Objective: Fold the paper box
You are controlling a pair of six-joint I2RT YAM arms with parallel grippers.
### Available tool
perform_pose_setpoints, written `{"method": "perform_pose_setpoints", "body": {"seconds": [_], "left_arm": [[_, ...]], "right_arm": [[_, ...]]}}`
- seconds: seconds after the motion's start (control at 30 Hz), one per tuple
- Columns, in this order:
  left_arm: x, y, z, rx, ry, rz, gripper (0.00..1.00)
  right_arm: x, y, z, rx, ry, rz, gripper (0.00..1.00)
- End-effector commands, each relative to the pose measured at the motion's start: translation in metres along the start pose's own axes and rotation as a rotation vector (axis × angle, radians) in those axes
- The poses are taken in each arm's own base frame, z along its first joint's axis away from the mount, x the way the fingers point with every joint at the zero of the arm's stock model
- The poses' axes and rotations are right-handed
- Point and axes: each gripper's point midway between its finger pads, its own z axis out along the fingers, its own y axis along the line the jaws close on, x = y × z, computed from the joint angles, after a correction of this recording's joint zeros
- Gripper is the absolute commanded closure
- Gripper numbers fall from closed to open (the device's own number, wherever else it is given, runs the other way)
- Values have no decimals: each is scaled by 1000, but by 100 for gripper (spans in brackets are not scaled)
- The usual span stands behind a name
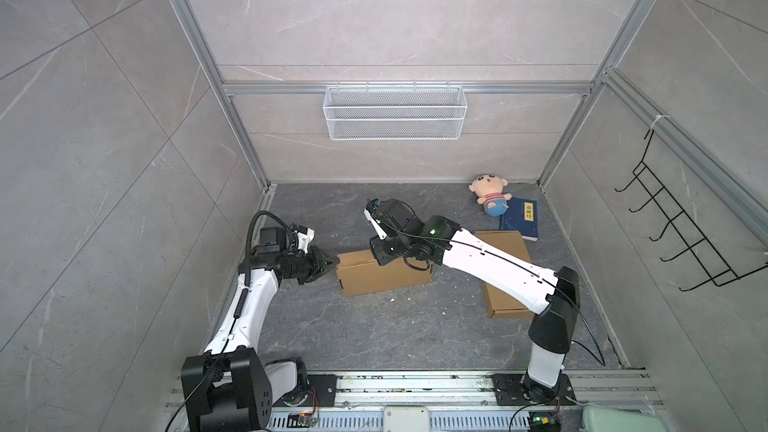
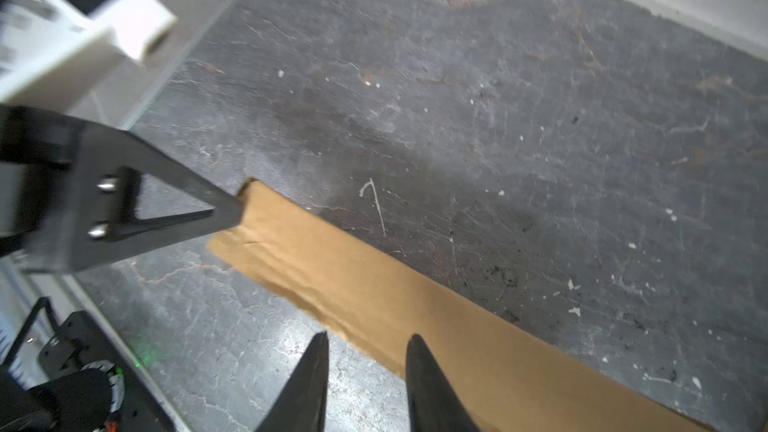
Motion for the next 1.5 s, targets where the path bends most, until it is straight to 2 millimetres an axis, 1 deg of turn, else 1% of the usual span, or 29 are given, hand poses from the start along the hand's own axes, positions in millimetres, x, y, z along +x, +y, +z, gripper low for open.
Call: {"method": "perform_pose_setpoints", "body": {"seconds": [0.0,0.1,0.17,0.23,0.3,0.4,0.47,0.53,0.63,0.73,0.83,1.13,1.27,1.33,1.47], "left_arm": [[9,14,2,-51,19,-15,74],[10,14,2,-52,19,-14,74],[10,15,2,-53,17,-13,75],[10,14,2,-53,17,-11,75],[10,14,1,-54,17,-12,75],[9,14,1,-54,16,-10,75],[9,13,1,-52,17,-12,75],[9,13,1,-52,16,-9,75],[8,12,1,-51,14,-8,75],[8,12,1,-51,15,-8,76],[9,12,1,-51,18,-5,76],[9,11,0,-51,16,-3,76],[11,13,1,-52,20,-7,77],[11,14,1,-52,18,-6,77],[13,12,0,-46,16,-6,77]], "right_arm": [[28,-17,21,84,93,34,66],[44,-25,32,126,134,19,67],[49,-29,35,143,152,9,68],[48,-31,30,143,150,6,68],[41,-35,23,130,132,20,68],[28,-48,6,95,94,73,68],[21,-66,-10,93,70,107,66],[23,-88,-20,88,75,144,64],[39,-127,-25,90,122,217,61],[56,-151,-26,80,173,264,60],[66,-159,-24,47,208,282,59],[84,-151,0,-46,268,319,63],[102,-157,13,-18,322,317,66],[106,-157,15,-23,333,319,67],[104,-154,10,-40,317,320,67]]}}
